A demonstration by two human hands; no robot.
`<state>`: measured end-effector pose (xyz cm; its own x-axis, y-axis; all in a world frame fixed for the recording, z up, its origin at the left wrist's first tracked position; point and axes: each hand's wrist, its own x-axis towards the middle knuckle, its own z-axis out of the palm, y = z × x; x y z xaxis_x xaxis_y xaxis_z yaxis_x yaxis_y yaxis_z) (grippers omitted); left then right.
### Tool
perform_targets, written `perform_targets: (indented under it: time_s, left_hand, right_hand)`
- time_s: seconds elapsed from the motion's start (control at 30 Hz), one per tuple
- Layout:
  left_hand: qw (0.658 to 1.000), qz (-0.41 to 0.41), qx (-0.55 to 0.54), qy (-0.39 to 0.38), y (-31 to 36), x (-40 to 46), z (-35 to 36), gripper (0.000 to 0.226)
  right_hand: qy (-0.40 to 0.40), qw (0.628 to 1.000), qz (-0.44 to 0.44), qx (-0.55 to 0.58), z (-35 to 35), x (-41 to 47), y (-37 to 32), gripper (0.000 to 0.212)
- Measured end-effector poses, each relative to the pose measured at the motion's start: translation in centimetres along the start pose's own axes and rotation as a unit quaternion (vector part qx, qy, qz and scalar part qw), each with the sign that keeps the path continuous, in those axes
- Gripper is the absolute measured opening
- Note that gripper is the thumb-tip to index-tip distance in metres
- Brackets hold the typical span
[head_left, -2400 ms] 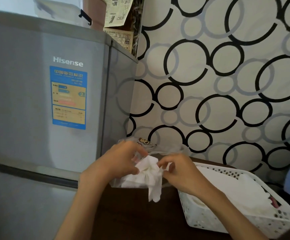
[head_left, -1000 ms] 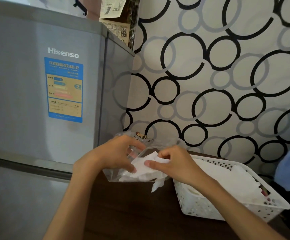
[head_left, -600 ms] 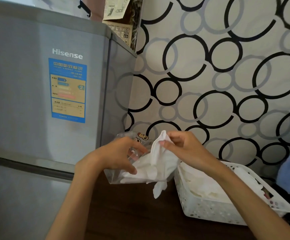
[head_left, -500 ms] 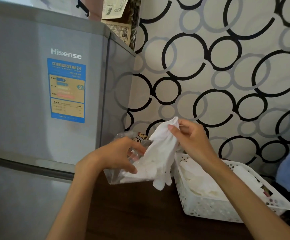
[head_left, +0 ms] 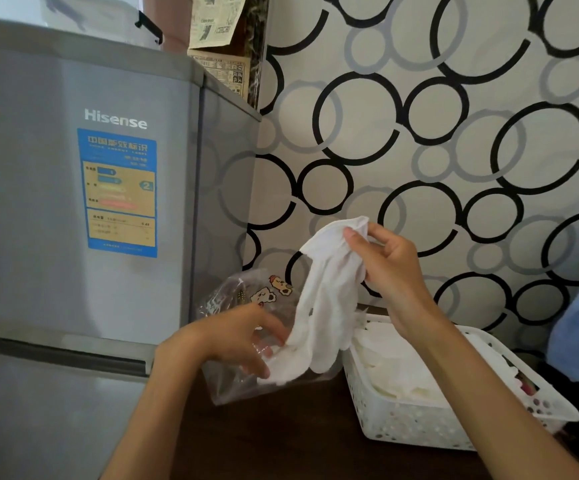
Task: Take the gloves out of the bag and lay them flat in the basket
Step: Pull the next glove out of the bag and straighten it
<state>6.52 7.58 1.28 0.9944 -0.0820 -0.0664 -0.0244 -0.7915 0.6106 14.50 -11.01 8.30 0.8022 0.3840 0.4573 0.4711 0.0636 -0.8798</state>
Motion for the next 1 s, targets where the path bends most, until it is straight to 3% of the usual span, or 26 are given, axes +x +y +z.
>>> perform_targets:
  time_s: [0.27,0.33,0.4,0.47,0.6,0.67,0.73,0.9,1.0]
  left_hand:
    - [0.998,-0.026,-0.011,-0.050,-0.2,0.5,0.6,0.050]
    - [0.998,-0.016,0.024,-0.054,-0.4,0.3,0.4,0.050]
    - [0.998,0.017,0.021,-0.056,-0.7,-0.2,-0.2,0.050]
    - [0.997,0.055,-0.044,-0.025,-0.8,-0.8,-0.9,0.050]
    - [0.972,0.135,-0.195,0.003,0.9,-2.0,-1.4,0.067]
    - [0.962,0.157,-0.222,0.022,2.3,-1.6,-0.8,0.049]
    - [0.950,0.135,-0.267,0.088,3.5,-1.1,-0.3,0.028]
    - [0.929,0.114,-0.304,0.178,3.5,-0.6,-0.2,0.042]
    - [0.923,0.123,-0.306,0.197,3.9,-0.5,-0.2,0.037]
  right_hand:
    - [0.023,0.999,-0.031,0.025,0.1,0.7,-1.9,0.007]
    - [0.015,1.000,0.012,0.018,0.1,0.9,-1.3,0.007]
    - [-0.004,0.997,0.082,0.013,0.1,0.8,-0.4,0.024]
    - [-0.021,0.991,0.132,0.025,0.2,0.5,0.3,0.036]
    - [-0.047,0.985,0.155,0.058,0.4,-0.6,1.4,0.031]
    - [-0.063,0.983,0.156,0.074,0.6,-1.2,1.6,0.029]
    - [-0.058,0.978,0.154,0.126,0.5,-2.0,1.7,0.026]
    - [-0.015,0.970,0.143,0.197,-1.8,-3.6,3.1,0.028]
    - [-0.067,0.962,0.172,0.202,-3.5,-4.0,4.0,0.045]
